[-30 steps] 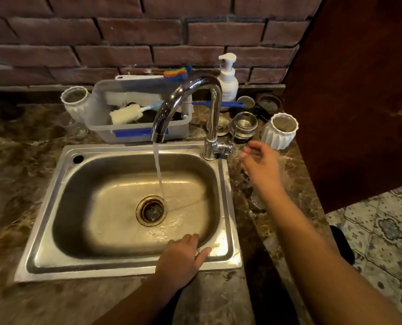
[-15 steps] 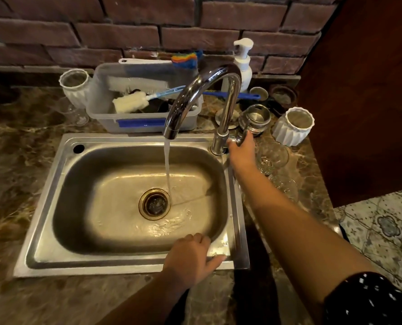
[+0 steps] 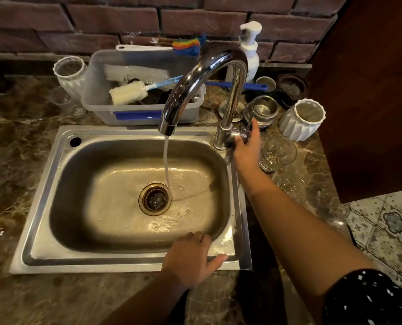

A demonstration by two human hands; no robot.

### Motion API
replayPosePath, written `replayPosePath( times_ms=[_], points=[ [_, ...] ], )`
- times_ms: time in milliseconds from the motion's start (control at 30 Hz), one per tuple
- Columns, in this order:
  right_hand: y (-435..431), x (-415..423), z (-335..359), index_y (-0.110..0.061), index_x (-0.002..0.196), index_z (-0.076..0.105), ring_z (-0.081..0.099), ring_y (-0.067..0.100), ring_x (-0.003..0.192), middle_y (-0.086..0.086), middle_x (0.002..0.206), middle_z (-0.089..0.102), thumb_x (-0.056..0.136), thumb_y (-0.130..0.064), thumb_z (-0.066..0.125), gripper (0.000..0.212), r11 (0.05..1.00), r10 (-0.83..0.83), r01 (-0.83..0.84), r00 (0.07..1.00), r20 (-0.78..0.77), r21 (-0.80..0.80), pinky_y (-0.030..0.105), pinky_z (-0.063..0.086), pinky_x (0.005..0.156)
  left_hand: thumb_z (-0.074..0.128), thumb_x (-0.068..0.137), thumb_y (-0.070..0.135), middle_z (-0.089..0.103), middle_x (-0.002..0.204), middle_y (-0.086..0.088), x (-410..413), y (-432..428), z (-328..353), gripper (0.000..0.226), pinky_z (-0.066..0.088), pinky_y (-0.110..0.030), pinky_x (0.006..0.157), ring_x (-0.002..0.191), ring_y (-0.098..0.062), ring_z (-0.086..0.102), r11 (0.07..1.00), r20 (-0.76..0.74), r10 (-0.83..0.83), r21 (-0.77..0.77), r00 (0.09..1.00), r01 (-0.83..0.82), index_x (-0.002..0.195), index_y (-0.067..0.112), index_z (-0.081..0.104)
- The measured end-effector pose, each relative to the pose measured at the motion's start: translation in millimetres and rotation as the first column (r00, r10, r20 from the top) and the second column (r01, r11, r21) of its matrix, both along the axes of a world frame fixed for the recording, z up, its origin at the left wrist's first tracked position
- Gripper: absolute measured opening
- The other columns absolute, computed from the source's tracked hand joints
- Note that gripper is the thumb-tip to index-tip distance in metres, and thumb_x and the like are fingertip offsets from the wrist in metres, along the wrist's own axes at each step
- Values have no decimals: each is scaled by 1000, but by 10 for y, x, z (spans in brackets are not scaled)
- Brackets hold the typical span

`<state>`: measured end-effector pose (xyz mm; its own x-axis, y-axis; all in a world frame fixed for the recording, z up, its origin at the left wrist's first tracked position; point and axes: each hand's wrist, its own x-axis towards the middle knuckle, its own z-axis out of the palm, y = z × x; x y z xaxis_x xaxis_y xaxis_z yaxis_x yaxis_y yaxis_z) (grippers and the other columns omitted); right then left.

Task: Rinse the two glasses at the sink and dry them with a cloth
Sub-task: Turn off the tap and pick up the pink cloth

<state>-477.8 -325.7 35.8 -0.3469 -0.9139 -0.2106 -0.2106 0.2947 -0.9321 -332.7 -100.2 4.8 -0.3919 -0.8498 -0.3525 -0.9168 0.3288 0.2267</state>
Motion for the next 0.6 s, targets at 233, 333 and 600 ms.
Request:
replayPosePath(
  times_ms=[233, 333, 600],
  points=[
    [-22, -25, -22, -23, 158, 28, 34, 25, 149, 9, 160, 35, 99, 2, 52, 68, 1000, 18, -18, 1000, 8, -5, 48, 30, 123, 18, 91, 76, 64, 112, -3, -4, -6, 5, 73, 50, -36, 81, 99, -21, 60, 1000, 6, 8, 13, 1000, -8, 119, 20, 55],
    [-27, -35, -22, -22, 157, 29, 33, 24, 149, 9, 160, 35, 98, 3, 52, 68, 1000, 25, -25, 1000, 15, -10, 47, 29, 124, 18, 91, 75, 64, 112, -3, -8, -5, 9, 72, 48, -35, 82, 99, -21, 59, 1000, 13, 4, 20, 1000, -4, 119, 19, 55],
    [-5, -40, -17, -23, 159, 24, 29, 25, 151, 7, 163, 31, 101, 0, 49, 67, 999, 49, -49, 998, -29, 6, 40, 24, 124, 23, 93, 72, 63, 116, -5, -37, -3, 48, 68, 48, -38, 84, 103, -23, 59, 998, 20, 26, 55, 999, -27, 123, 19, 54]
  ],
)
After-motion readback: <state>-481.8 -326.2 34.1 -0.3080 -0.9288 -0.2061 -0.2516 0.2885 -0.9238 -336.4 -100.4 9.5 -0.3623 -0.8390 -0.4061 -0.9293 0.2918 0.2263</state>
